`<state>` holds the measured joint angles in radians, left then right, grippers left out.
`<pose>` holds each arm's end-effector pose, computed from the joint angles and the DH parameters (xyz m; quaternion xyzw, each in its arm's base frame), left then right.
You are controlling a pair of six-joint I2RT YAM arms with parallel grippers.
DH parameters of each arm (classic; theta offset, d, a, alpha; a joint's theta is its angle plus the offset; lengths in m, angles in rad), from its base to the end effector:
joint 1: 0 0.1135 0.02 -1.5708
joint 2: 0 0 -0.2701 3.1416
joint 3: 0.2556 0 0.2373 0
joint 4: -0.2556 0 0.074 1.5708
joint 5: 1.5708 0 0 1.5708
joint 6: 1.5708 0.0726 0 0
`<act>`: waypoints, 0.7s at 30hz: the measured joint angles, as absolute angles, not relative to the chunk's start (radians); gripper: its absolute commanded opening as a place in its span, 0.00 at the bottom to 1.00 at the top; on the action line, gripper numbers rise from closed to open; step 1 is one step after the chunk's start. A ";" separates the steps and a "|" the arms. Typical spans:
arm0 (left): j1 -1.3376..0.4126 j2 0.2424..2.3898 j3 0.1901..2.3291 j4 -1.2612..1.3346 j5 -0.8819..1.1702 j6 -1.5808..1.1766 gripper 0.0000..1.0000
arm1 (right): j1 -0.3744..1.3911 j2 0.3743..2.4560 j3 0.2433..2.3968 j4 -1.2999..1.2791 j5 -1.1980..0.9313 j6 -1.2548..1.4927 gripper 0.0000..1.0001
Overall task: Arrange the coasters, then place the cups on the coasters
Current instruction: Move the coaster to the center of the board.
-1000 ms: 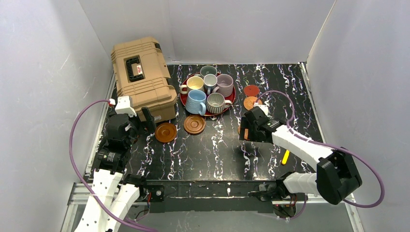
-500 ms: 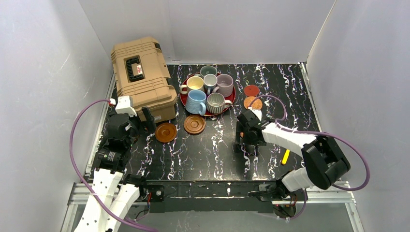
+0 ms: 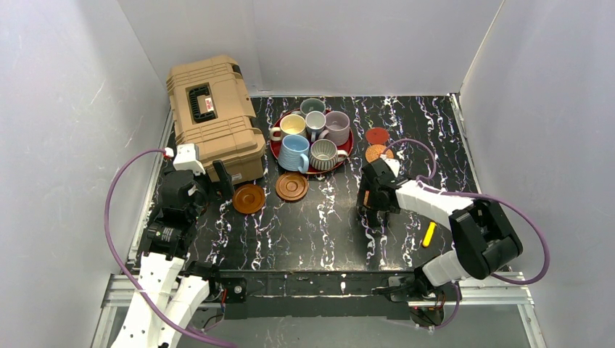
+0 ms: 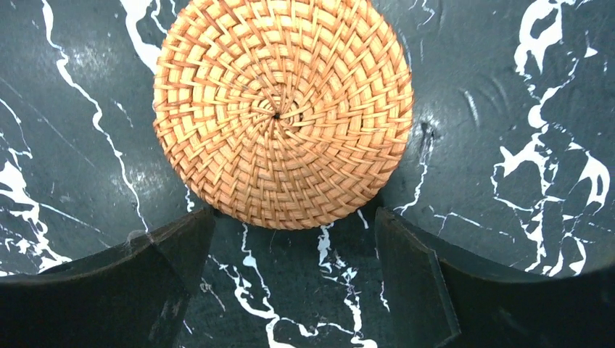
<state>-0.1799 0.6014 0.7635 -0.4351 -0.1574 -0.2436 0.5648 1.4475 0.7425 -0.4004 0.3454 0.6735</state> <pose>0.1540 -0.0164 0.3233 -0.0728 0.7924 -0.0654 0.6021 0.2365 0.1207 0.1513 0.0916 0.9550 -0.0043 0.2820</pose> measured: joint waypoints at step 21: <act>-0.180 0.601 0.764 -0.435 -0.162 -0.243 0.99 | 0.420 1.510 0.768 -0.278 0.337 0.550 0.83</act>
<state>-0.1799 0.6010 0.7635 -0.4351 -0.1619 -0.2432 0.4198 1.5101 0.7677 -0.2775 0.3367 0.5499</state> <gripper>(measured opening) 0.993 0.839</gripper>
